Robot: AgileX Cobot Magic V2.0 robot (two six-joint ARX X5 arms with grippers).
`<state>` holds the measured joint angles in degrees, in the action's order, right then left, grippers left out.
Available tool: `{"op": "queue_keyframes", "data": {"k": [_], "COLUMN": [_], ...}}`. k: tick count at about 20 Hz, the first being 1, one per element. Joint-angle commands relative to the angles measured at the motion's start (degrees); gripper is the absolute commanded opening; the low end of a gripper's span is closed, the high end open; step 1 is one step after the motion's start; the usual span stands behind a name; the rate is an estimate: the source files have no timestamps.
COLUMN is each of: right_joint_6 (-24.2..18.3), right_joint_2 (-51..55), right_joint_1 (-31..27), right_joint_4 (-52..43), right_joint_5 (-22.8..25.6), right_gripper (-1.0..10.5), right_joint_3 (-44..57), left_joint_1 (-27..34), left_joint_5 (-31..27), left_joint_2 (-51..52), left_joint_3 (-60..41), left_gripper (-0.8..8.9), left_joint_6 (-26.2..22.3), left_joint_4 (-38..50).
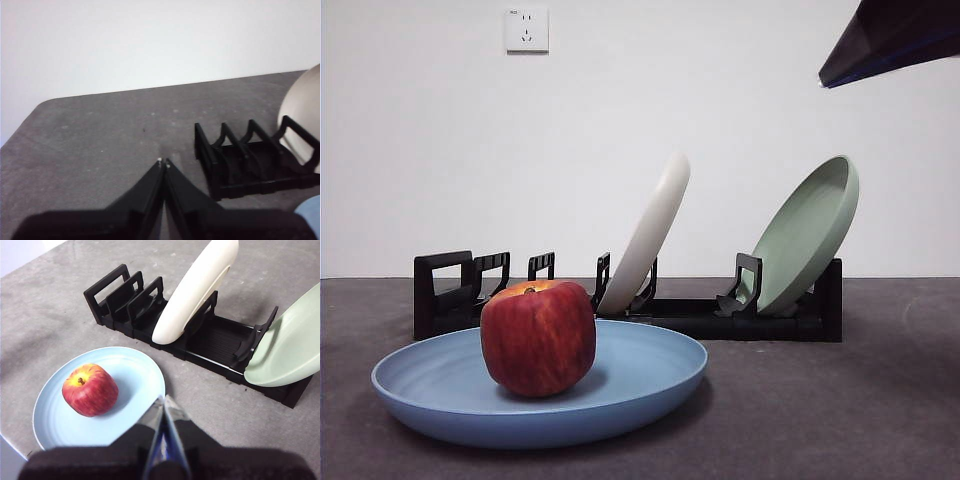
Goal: Take the blue plate from the plate rack,put the plate on the table,take the apple from the table,put the apple in the plate
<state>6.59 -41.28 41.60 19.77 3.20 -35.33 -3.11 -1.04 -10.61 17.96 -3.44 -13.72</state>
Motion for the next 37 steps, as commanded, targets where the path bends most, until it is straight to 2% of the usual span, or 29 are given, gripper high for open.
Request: {"op": "queue_keyframes", "data": {"k": [1, 8, 13, 32, 34, 36, 37], "right_joint_6": [0.0, 0.0, 0.0, 0.0, -1.8, -5.2, -5.6], "right_joint_2": [0.2, 0.2, 0.2, 0.2, 2.0, 3.8, 5.5], "right_joint_1": [0.0, 0.0, 0.0, 0.0, -1.7, -6.2, -9.8], "right_joint_4": [-0.2, -0.2, -0.2, 0.4, 1.9, 2.6, 2.2], "right_joint_5": [0.2, 0.2, 0.2, 0.1, 3.4, 2.8, 2.8], "right_gripper": [-0.1, -0.1, -0.1, -0.1, -0.1, -0.1, -0.1], "right_joint_3": [0.5, 0.5, 0.5, 0.5, 0.5, 1.4, 2.7], "left_joint_1": [0.9, 1.0, 1.1, 1.2, 1.2, 1.2, 1.2], "left_joint_5": [0.2, -0.1, -1.4, -0.3, -0.3, -0.3, -0.3], "left_joint_2": [3.2, 10.5, 10.5, 10.5, 10.5, 10.5, 10.5], "left_joint_3": [-7.1, -17.7, -17.8, -17.8, -17.8, -17.8, -17.8], "left_gripper": [-0.03, -0.03, -0.03, -0.03, -0.03, -0.03, -0.03], "left_joint_6": [-0.7, 2.0, 2.1, 3.1, 3.1, 3.1, 3.1], "left_joint_4": [6.5, 8.3, 2.9, 3.3, 3.3, 3.3, 3.3]}}
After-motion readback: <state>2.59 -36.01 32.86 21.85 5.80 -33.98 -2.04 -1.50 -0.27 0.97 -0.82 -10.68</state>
